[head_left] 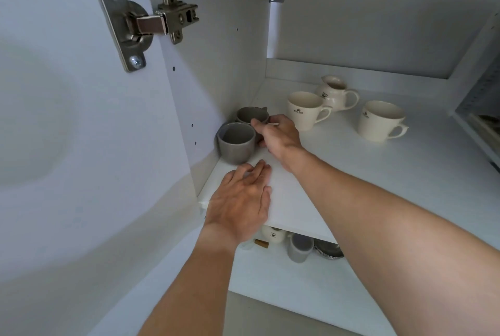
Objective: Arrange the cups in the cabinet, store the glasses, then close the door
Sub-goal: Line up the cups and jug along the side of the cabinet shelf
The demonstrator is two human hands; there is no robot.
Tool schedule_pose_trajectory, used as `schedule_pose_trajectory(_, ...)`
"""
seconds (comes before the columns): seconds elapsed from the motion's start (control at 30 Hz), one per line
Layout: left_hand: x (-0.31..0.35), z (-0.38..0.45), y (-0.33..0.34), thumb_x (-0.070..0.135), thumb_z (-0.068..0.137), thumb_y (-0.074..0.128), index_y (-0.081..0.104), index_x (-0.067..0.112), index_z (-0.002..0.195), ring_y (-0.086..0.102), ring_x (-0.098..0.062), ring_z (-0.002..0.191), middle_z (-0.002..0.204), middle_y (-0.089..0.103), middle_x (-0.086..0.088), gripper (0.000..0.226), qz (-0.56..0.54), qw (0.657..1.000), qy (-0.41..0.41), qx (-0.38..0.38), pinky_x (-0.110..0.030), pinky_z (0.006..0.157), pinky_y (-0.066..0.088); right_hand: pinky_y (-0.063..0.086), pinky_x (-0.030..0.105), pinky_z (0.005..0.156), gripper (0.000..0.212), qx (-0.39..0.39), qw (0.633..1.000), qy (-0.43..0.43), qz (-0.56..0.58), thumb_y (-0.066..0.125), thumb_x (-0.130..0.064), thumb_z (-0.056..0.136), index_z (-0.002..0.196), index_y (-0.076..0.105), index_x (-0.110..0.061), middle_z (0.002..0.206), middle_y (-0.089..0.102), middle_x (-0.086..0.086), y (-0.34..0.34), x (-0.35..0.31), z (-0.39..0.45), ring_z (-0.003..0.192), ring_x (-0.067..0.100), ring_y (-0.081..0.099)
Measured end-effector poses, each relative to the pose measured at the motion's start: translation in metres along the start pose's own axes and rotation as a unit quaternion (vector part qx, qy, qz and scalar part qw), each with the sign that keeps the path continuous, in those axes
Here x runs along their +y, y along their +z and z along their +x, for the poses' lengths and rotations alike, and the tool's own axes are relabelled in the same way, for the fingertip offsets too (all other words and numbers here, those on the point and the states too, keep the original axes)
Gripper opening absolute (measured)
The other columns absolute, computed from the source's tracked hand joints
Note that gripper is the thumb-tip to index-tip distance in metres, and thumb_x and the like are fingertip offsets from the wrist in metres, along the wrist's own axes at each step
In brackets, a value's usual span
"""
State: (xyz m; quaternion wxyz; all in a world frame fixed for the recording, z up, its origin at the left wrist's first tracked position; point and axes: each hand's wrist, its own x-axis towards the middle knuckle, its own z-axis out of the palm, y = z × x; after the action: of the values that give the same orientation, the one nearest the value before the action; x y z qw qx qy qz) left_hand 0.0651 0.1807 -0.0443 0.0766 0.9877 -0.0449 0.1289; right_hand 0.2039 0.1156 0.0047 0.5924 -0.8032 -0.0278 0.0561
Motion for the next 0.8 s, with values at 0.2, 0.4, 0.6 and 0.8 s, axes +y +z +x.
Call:
schedule_pose_trajectory(0.2,0.001,0.000,-0.002,0.034,0.101,0.020,0.022,0.020,0.152,0.023,-0.014,0.140,0.159,0.027,0.005,0.053,0.003,1.000,-0.005,-0.003,-0.029,0.116,0.020,0.051,0.044,0.098,0.014,-0.044,0.999,-0.010,-0.024,0.059,-0.033,0.092,0.091,0.066,-0.020,0.112,0.071,0.011,-0.008,-0.001,0.000,0.105,0.033,0.067)
schedule_pose_trajectory(0.4,0.001,-0.002,-0.003,0.038,0.099,0.024,0.022,0.023,0.153,0.022,-0.012,0.141,0.158,0.028,0.008,0.056,-0.002,1.000,-0.009,-0.002,-0.028,0.116,0.019,0.046,0.009,0.071,0.013,0.160,0.978,-0.124,0.044,0.060,-0.005,0.082,0.084,0.069,-0.014,0.079,0.065,-0.002,-0.046,0.013,0.011,0.087,0.025,0.064)
schedule_pose_trajectory(0.6,0.000,-0.003,0.001,0.039,0.101,0.021,0.018,0.024,0.154,0.014,-0.008,0.147,0.161,0.020,0.007,0.056,-0.018,1.000,-0.007,0.008,-0.027,0.121,0.012,0.044,0.030,0.099,0.049,0.168,0.984,-0.033,0.051,0.062,-0.024,0.090,0.136,0.050,-0.011,0.135,0.054,0.015,-0.077,0.026,0.059,0.123,0.029,0.055)
schedule_pose_trajectory(0.8,-0.003,-0.002,0.005,0.039,0.100,0.017,0.014,0.023,0.155,0.010,-0.004,0.148,0.162,0.016,0.007,0.057,-0.022,1.000,-0.002,0.015,-0.025,0.122,0.007,0.041,0.035,0.085,0.046,0.116,0.991,-0.011,0.059,0.065,-0.025,0.087,0.132,0.053,-0.022,0.130,0.063,0.014,-0.075,0.028,0.084,0.118,0.035,0.060)
